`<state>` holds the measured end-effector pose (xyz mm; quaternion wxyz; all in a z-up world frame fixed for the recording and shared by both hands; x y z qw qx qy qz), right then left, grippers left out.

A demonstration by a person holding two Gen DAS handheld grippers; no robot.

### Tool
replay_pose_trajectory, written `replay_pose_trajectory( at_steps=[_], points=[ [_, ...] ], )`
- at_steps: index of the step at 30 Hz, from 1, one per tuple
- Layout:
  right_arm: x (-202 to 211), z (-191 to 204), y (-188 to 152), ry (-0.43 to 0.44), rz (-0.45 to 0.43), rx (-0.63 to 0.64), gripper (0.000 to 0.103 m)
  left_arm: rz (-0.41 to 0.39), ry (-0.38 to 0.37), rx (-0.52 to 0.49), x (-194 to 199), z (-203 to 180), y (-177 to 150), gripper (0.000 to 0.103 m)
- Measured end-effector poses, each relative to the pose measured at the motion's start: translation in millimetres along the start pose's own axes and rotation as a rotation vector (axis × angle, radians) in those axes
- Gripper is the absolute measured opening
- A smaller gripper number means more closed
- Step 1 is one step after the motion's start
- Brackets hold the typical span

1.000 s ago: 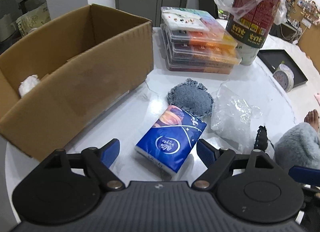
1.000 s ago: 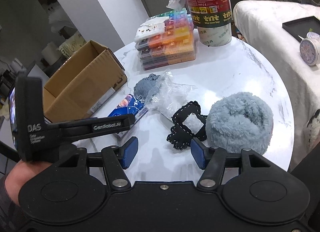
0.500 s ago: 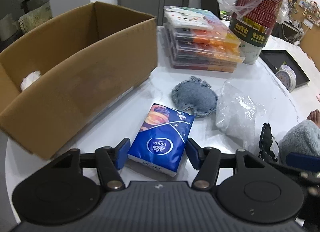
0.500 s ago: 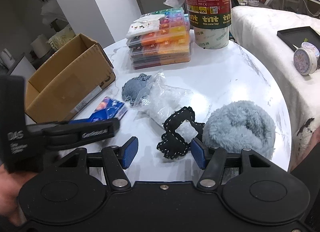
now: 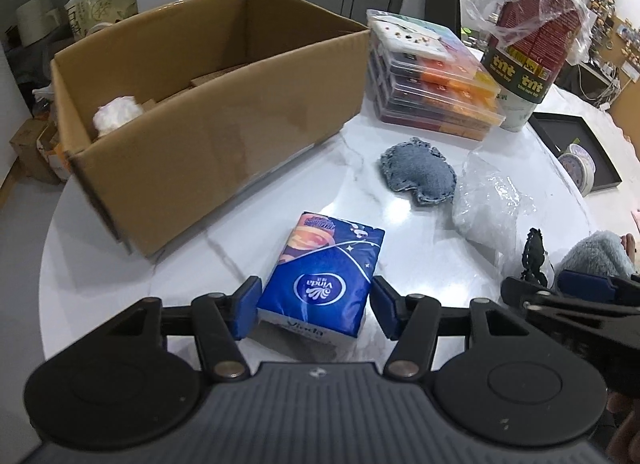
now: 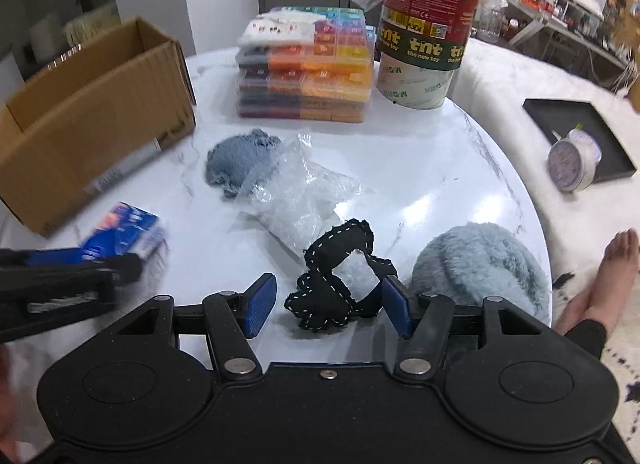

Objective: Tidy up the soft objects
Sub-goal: 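Close left tool on the tissue pack while right tool grips the black lace item, then carry both items to the box and open left tool to drop the tissue pack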

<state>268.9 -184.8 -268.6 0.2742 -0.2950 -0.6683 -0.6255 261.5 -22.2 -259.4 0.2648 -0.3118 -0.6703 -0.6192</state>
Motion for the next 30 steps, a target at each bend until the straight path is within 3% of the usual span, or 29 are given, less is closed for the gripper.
replay_pose_trajectory(
  at_steps=[2,4,7,16,30],
  points=[
    [-4,1,-3,-0.025,0.004,0.019,0.049,0.004,0.002,0.002,3,3,-2,0.058],
    [-5,1,-4,-0.038,-0.003,0.031,0.035,0.006,0.004,0.006,6,6,-3,0.058],
    [0,0,-3,-0.01,-0.011,0.018,0.022,0.0,0.004,0.014,12,10,-3,0.058],
    [32,8,13,0.115,-0.051,-0.047,0.019,-0.033,-0.011,0.019,32,13,8,0.055],
    [79,24,48,0.214,-0.133,-0.061,0.019,-0.093,-0.031,0.015,61,12,24,0.049]
  ],
)
Point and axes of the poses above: each gripper's, at about its wrist camera, not at the fingertips, and x roughly against the way its jaws point, z to its left, y to its top, the point moved 8 cm from there along -x, roughly the way its jaws point, and after that the axes turned 8 degrees about -z, right-handed, at the moved point
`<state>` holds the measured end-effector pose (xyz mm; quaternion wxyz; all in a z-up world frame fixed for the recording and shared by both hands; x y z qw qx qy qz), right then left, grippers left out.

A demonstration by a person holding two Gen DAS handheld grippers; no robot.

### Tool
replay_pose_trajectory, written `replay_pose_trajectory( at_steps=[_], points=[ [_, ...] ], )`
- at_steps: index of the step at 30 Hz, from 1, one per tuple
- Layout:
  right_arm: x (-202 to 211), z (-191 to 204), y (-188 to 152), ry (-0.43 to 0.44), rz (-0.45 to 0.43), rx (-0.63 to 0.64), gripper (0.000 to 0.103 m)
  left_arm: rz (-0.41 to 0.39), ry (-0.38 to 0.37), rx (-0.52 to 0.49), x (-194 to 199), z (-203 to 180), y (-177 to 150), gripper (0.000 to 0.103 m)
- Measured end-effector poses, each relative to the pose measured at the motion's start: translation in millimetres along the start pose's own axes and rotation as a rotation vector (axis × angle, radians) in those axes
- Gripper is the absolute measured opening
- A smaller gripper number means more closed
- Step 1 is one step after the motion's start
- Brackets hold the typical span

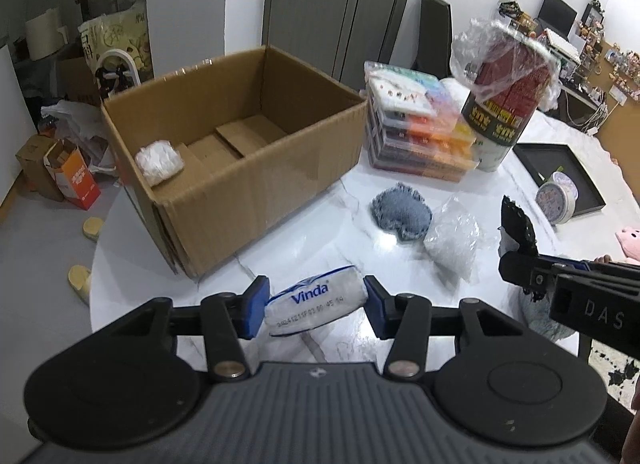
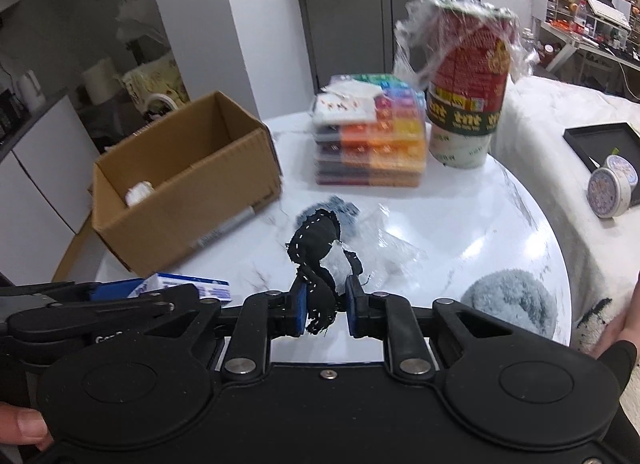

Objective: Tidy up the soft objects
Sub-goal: 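Carry both items to the box and open left tool to drop the tissue pack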

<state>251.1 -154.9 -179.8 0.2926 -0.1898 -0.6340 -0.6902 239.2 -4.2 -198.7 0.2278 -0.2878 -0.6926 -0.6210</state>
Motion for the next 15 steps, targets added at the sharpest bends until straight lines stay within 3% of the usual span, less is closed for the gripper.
replay_pose_trajectory(
  at_steps=[15],
  points=[
    [11,36,31,0.084,-0.037,0.054,0.019,-0.099,0.029,0.036,32,17,52,0.049]
  ],
)
Point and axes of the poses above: each gripper's, at about its wrist camera, not at the fingertips, and x roughly against the way its jaws point, z to its left, y to its top, the point moved 8 cm from there along -x, roughly the way its jaws point, and after that the axes turned 8 degrees about -z, right-handed, at the moved point
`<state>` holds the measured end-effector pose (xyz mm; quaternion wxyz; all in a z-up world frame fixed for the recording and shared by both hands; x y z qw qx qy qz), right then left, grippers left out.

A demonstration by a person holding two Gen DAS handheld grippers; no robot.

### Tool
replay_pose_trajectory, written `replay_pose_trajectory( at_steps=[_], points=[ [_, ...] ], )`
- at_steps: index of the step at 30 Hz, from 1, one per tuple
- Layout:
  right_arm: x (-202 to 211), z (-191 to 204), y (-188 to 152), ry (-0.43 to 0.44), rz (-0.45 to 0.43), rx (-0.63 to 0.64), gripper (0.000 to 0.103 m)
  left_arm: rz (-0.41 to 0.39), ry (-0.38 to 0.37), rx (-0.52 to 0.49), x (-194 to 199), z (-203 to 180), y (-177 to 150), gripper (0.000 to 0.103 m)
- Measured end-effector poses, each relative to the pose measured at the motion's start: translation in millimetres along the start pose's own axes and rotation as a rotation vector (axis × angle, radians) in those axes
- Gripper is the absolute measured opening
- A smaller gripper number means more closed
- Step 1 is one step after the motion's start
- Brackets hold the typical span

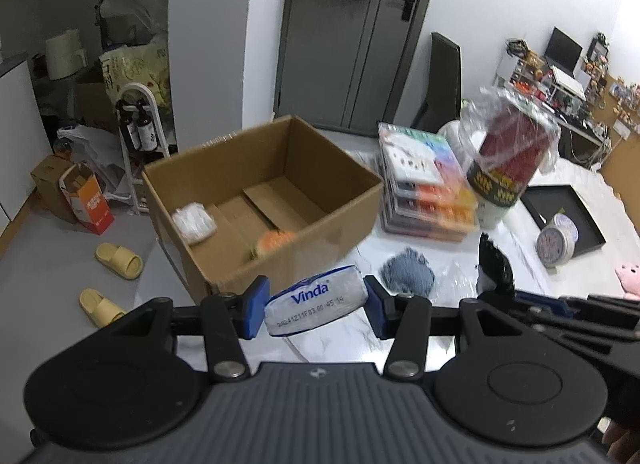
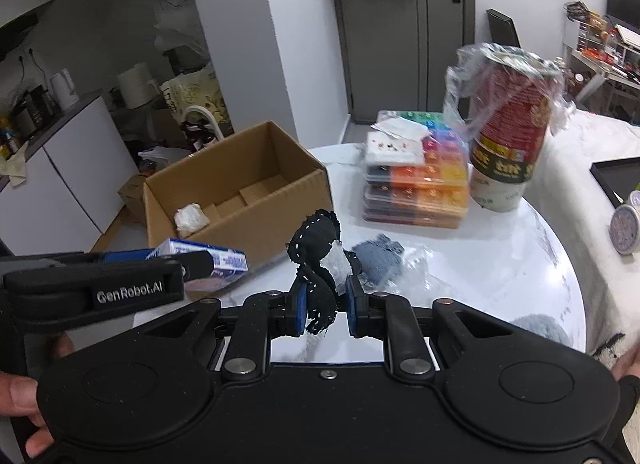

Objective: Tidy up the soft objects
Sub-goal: 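Carry both items to the box and open left tool to drop the tissue pack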

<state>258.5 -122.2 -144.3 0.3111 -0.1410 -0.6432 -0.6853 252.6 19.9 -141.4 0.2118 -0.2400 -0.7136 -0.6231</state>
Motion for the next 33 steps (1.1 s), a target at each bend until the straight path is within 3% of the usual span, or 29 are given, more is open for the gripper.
replay_pose_trajectory(
  at_steps=[12,33],
  points=[
    [-11,18,29,0.052,-0.023,0.031,0.019,-0.061,0.052,0.028,2,27,35,0.049],
    [-60,48,57,0.102,-0.01,0.061,0.019,-0.043,0.104,0.104,-39,69,53,0.049]
  ],
)
Point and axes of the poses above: each gripper's, at about its wrist camera, not at the fingertips, and x roughly against the way its jaws point, z to its left, y to its top, the point moved 8 cm from there along -x, roughly the way its jaws point, and after that the axes turned 8 degrees about -z, right-handed, at the moved point
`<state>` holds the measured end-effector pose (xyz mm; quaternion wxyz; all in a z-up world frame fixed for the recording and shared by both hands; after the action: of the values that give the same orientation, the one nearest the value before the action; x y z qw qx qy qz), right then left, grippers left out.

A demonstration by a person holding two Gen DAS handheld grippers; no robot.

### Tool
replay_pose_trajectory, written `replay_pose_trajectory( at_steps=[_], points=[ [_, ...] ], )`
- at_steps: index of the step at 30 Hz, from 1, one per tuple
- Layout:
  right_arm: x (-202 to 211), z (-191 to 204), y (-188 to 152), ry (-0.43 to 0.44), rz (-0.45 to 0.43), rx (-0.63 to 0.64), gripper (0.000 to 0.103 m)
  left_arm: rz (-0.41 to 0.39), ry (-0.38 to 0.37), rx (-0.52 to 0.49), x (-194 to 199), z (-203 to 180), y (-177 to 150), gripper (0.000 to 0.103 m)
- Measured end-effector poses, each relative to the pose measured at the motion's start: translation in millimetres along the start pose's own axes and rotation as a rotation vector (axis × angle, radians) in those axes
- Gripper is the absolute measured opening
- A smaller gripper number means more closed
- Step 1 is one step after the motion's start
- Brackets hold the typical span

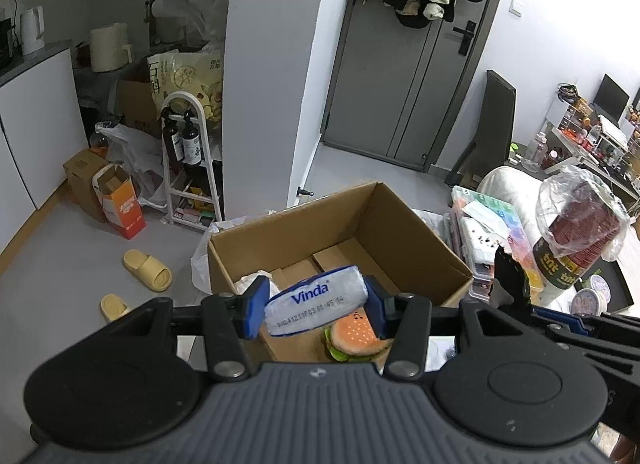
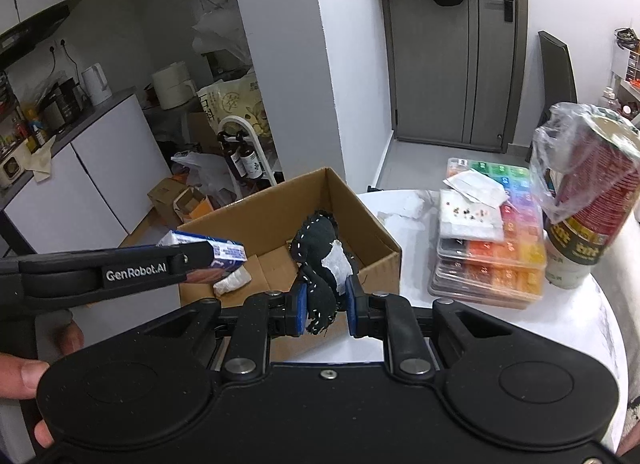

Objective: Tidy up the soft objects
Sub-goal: 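Carry both items to the box and open left tool to drop the tissue pack, then lower the black lace item in the right tool into the box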

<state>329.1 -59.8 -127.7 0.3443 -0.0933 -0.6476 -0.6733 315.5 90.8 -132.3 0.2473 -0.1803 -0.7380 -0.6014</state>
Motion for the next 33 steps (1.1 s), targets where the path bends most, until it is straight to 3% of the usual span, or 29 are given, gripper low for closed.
replay_pose_trajectory(
  at_steps=[12,31,33],
  points=[
    [-14,6,2,0.004,0.018,0.011,0.019,0.08,0.02,0.021,-37,9,-17,0.051],
    [-45,25,2,0.081,0.056,-0.018,0.019,0.046,0.045,0.089,-5,33,-5,0.055],
    [-47,30,5,0.108,0.049,-0.015,0.023,0.046,0.048,0.089,-4,34,-4,0.055]
  ],
)
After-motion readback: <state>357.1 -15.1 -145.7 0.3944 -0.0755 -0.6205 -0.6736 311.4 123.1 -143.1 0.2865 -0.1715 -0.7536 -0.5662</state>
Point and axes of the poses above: each gripper's, at about its wrist camera, not at the fingertips, and x roughly against the way its jaws point, z to its left, y to its top, the point moved 8 cm from there along -x, roughly the way its jaws point, and after that the axes turned 8 degrees about -z, right-handed, at the moved point
